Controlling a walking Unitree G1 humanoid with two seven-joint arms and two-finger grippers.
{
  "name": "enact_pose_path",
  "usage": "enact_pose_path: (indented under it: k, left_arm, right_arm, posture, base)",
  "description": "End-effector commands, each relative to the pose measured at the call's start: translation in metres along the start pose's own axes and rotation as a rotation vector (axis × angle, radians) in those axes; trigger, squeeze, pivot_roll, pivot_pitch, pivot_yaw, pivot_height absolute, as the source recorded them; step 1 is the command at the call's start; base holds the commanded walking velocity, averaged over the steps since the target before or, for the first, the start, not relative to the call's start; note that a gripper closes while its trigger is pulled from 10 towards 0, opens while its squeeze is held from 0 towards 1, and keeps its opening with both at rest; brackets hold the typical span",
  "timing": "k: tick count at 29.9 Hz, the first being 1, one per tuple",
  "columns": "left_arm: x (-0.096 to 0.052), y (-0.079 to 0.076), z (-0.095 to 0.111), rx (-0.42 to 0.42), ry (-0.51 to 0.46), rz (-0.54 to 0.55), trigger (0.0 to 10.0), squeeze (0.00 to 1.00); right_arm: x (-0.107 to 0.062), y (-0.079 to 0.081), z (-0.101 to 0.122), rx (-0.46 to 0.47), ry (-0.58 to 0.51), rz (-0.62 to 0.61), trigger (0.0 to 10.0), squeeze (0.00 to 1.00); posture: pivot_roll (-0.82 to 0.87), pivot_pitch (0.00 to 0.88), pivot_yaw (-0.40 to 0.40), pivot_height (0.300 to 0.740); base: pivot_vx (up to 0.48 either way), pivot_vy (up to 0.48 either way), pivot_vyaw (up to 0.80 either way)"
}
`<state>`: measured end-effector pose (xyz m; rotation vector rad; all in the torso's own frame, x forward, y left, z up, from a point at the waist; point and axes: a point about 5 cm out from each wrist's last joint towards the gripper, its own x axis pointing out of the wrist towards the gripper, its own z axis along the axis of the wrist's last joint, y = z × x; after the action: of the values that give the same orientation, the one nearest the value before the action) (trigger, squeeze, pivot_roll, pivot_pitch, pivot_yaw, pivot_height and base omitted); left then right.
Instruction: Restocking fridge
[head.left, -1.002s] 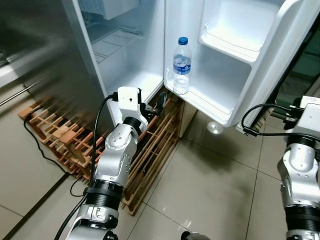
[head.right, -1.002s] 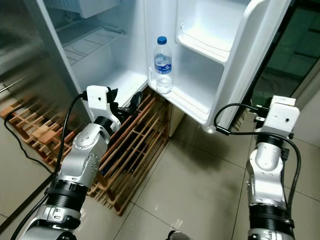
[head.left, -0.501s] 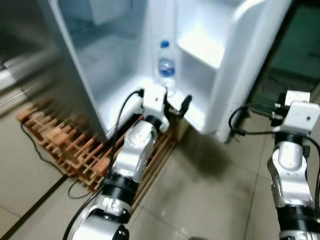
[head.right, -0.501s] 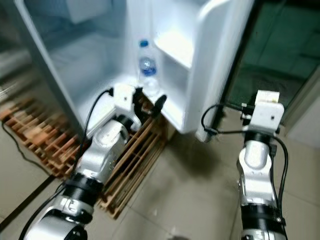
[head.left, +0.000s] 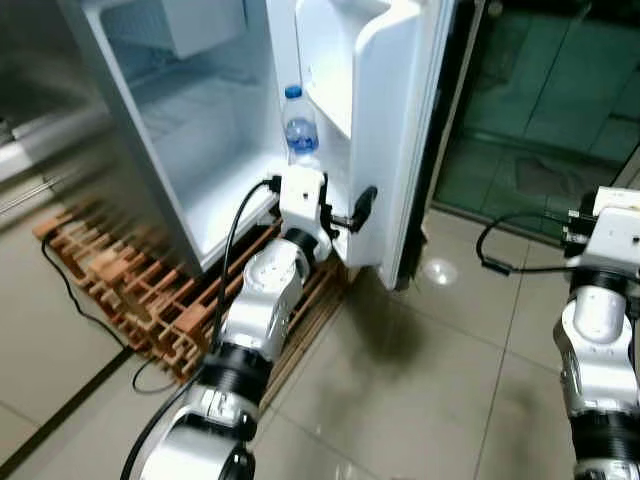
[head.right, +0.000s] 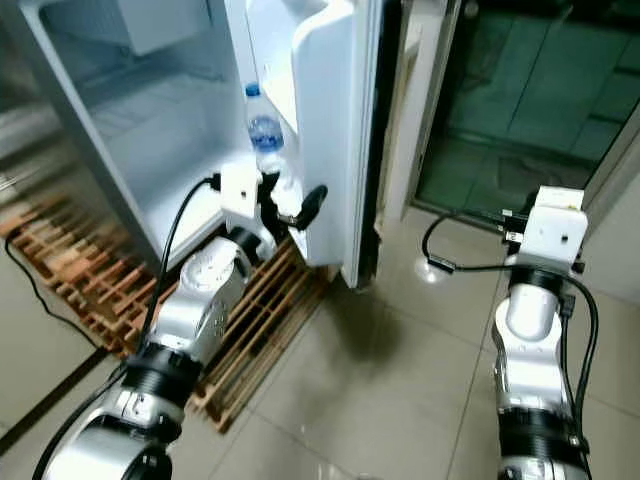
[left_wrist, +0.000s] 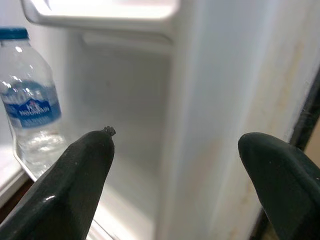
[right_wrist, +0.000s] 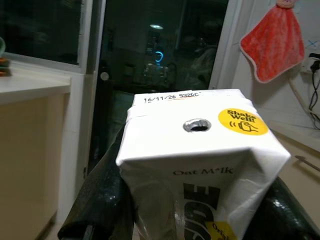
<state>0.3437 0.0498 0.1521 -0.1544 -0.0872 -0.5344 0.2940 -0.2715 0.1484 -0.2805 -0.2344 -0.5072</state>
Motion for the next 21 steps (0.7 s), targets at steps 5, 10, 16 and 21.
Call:
enact_pose_path:
  k: [5,10,16,21]
  left_arm:
    - [0.013,-0.016,0.005,-0.029,0.017,-0.140,10.0,0.00]
    - [0.022,-0.029,0.010,-0.048,0.014,-0.223,10.0,0.00]
    - [0.027,-0.065,0.026,-0.160,-0.032,-0.451,10.0,0.00]
    - [0.016,-0.100,0.060,-0.408,-0.107,-0.782,10.0,0.00]
  right_arm:
    - [0.001,0.001,0.001,0.008,-0.005,-0.002,10.0,0.28]
    - [0.000,-0.001,0.001,0.008,-0.004,-0.013,10.0,0.28]
    - [-0.002,-0.005,-0.001,0.004,0.000,-0.024,10.0,0.28]
    - [-0.005,-0.009,-0.002,-0.005,0.006,-0.038,10.0,0.28]
  posture:
    - [-0.14,0.003,0.055,0.740]
    - [-0.16,0.005,0.071,0.740]
    - [-0.17,0.007,0.079,0.740]
    - [-0.18,0.010,0.090,0.740]
  base:
    - [0.000,0.000,0.00]
    - [0.000,0.000,0.00]
    - [0.000,0.000,0.00]
    - [0.000,0.000,0.00]
